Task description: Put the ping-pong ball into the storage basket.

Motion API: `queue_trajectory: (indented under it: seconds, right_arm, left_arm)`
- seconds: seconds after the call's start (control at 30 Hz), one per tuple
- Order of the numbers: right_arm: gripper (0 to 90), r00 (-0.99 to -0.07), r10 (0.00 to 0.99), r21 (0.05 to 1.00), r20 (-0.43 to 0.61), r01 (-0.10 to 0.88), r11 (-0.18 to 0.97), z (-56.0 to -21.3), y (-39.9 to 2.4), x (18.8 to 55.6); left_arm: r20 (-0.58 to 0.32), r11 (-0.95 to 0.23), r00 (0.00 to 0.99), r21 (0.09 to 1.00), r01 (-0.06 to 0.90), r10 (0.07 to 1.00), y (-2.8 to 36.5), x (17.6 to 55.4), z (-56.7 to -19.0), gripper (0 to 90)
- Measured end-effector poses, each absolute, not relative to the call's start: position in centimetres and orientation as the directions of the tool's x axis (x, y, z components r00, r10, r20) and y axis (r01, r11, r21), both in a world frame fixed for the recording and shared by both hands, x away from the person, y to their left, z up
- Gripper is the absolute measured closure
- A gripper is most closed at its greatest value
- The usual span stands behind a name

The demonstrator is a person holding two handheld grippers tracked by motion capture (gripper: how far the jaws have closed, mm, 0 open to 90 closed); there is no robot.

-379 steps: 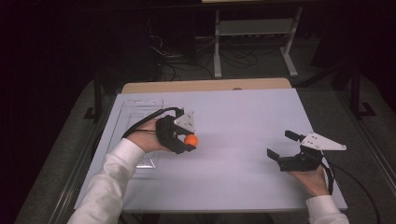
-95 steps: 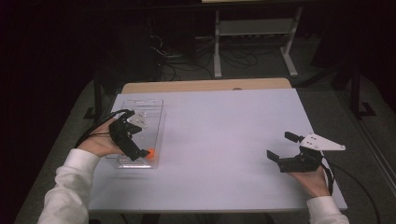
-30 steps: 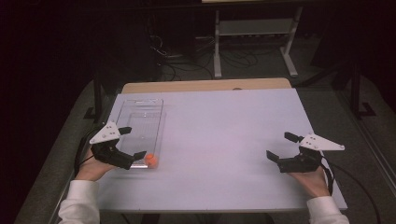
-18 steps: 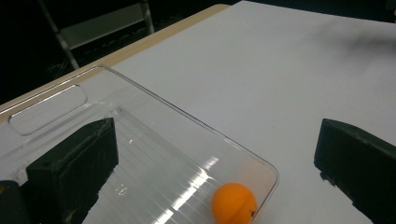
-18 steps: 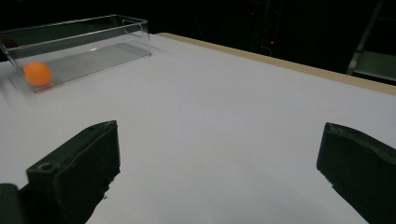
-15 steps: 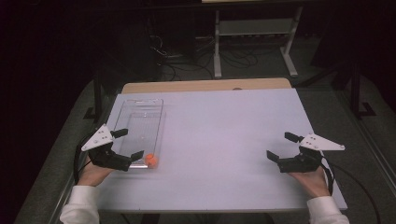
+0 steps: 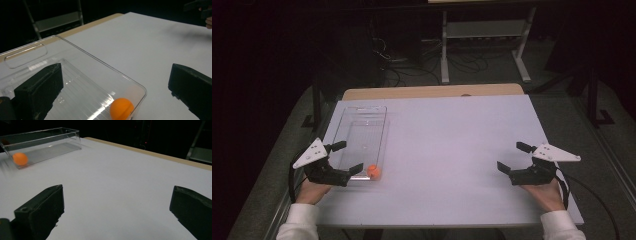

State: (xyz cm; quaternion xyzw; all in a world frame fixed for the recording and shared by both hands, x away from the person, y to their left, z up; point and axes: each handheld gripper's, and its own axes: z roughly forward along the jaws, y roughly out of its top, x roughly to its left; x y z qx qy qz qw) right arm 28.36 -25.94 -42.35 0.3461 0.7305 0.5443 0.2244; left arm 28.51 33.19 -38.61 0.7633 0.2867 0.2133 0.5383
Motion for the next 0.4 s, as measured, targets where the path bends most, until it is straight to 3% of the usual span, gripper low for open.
queue_trajectory:
  seconds: [0.4]
  right_arm:
    - [0.0, -0.658, 0.751, 0.949, 0.049, 0.266, 0.170, -42.44, -25.99, 28.23]
  left_arm:
    - [0.027, -0.226, 0.710, 0.956, 0.188, 0.704, 33.35, 28.16, -39.26, 0.0]
